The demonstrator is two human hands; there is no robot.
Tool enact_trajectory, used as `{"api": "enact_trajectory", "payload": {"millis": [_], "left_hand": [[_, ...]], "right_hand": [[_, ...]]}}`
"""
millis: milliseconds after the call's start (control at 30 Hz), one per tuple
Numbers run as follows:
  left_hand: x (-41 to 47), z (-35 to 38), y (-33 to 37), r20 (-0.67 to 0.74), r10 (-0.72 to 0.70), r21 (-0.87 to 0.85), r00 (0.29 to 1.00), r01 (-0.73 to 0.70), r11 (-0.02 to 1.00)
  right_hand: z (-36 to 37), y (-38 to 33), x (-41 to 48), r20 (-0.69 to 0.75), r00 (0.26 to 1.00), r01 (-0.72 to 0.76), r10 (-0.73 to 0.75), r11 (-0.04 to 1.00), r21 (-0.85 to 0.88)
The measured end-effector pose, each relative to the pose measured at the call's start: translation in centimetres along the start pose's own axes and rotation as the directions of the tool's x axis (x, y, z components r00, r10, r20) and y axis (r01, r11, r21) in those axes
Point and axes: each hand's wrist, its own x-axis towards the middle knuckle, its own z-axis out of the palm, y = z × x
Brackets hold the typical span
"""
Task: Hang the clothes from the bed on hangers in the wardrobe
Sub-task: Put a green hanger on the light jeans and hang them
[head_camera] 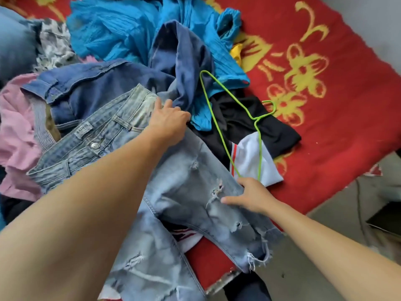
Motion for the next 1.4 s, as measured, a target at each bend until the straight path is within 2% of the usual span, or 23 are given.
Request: {"api": "enact_trajectory", "payload": {"millis": [100, 233, 433, 567, 667, 733, 833, 1000, 1100, 1167, 1300, 1400], "left_hand": [[-3.2, -1.1, -0.8, -0.139, -0.031, -0.019, 0.99, 0.029, 0.999], [-10.0, -2.1, -2.4, -0.224, -0.053, -0.044, 0.973, 0.044, 0.998], [-23.1, 0.7, -7.3, -0.363, -0.158, -0.039, 0.918, 0.155, 0.987], [-31.1, 3.2, -11.1, -0.314, -0.264, -0.08, 0.912, 0.252, 0.964], [-35.5, 5.9, -13.1, -0.192, -0.345, -0.078, 0.919, 0.336, 0.939], [-37.7, 8.3, -13.6, -0.06, -0.392, -0.087, 0.918, 0.387, 0.918], [-40.1, 11.5, -12.7, 0.06, -0.408, -0.129, 0.911, 0.412, 0.902], [-41.6, 13.2, -9.4, 0.18, -0.396, -0.204, 0.9, 0.428, 0.881], [-40.1, 12.5, -7.9, 0.187, -0.395, -0.296, 0.9, 0.435, 0.851], [-38.0, 11.5, -6.8, 0.16, -0.399, -0.375, 0.903, 0.43, 0.821], [-31.7, 9.5, -4.7, 0.039, -0.489, -0.522, 0.871, 0.435, 0.734], [-25.9, 9.7, -3.9, 0.045, -0.638, -0.595, 0.768, 0.534, 0.601]], "right_hand": [[-0.2, 1.2, -2.9, 0.067, 0.997, -0.035, 0.048, 0.982, -0.184], [1.1, 2.0, -8.2, 0.129, 0.986, -0.048, 0.101, 0.93, -0.365], [9.3, -3.0, -16.9, 0.199, 0.975, 0.176, -0.101, 0.894, -0.412], [17.6, -7.5, -20.8, 0.347, 0.922, 0.292, -0.171, 0.895, -0.336], [24.1, -10.3, -22.6, 0.413, 0.888, 0.351, -0.202, 0.878, -0.326], [28.2, -11.2, -23.1, 0.446, 0.867, 0.387, -0.222, 0.864, -0.322], [31.3, -11.6, -23.1, 0.473, 0.855, 0.401, -0.214, 0.851, -0.34], [26.8, -10.4, -21.4, 0.33, 0.928, 0.304, -0.176, 0.868, -0.393], [20.6, -9.4, -18.6, 0.144, 0.978, 0.201, -0.152, 0.876, -0.438], [15.9, -8.8, -16.3, -0.025, 0.991, 0.109, -0.129, 0.914, -0.392], [6.5, -7.6, -10.4, -0.331, 0.943, -0.034, -0.026, 0.984, -0.174], [0.5, -5.9, -4.7, -0.461, 0.885, -0.105, 0.07, 0.993, -0.051]]}}
